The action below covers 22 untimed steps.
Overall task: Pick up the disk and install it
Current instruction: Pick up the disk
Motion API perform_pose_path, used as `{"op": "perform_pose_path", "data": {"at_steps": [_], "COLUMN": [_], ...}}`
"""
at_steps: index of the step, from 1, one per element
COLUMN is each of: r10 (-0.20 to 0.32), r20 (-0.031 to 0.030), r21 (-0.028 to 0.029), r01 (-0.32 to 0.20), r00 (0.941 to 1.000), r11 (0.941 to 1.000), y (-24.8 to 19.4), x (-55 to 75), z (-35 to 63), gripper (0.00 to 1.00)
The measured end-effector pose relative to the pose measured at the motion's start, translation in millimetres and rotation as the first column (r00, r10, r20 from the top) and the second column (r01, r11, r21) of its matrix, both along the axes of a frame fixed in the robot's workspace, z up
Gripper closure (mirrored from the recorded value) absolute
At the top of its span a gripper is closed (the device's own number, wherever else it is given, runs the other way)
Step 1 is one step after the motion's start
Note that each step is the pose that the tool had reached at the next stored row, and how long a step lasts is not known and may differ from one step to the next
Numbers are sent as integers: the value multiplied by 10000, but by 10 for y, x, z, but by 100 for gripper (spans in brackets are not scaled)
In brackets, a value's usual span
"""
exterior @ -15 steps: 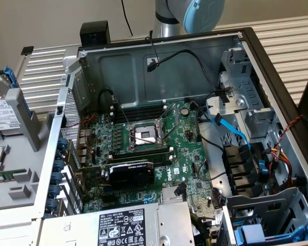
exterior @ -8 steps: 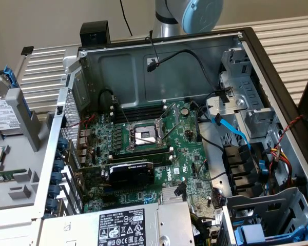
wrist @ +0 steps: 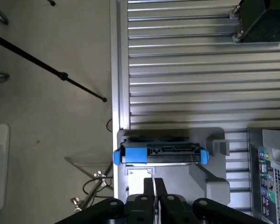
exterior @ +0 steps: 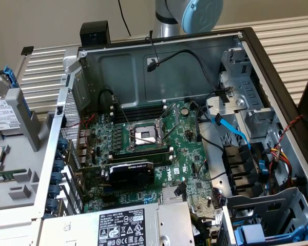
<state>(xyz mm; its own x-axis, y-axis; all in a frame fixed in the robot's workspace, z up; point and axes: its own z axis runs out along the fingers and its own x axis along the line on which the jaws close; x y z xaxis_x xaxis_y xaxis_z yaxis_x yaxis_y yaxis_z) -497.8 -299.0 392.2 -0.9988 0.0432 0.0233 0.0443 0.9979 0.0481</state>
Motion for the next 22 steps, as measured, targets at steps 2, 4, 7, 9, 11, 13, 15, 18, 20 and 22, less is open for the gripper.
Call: {"op": "perform_pose_path", "data": {"at_steps": [2,4,7,9,11,13,15,18,20,22], "r10": [0,0,0,10,334,700,1058,1603,1963,2318], "r20": [0,0,0,0,1,0,1,-1,-1,0], "r21": [0,0,0,-33,-44,-44,-44,-44,-44,-44], "r01": [0,0,0,-10,-334,-700,-1058,-1603,-1963,-2318], "r00": [10000,10000,10000,10000,9994,9975,9944,9871,9806,9728], "r11": [10000,10000,10000,10000,9994,9975,9944,9871,9805,9727], "y": [0,0,0,16,16,16,16,16,16,16], "x": [0,0,0,-3,-3,-2,-2,-2,-2,-2], "z": [0,0,0,0,-1,0,-1,0,0,0], "gripper": [85,85,85,85,85,85,85,85,85,85]}}
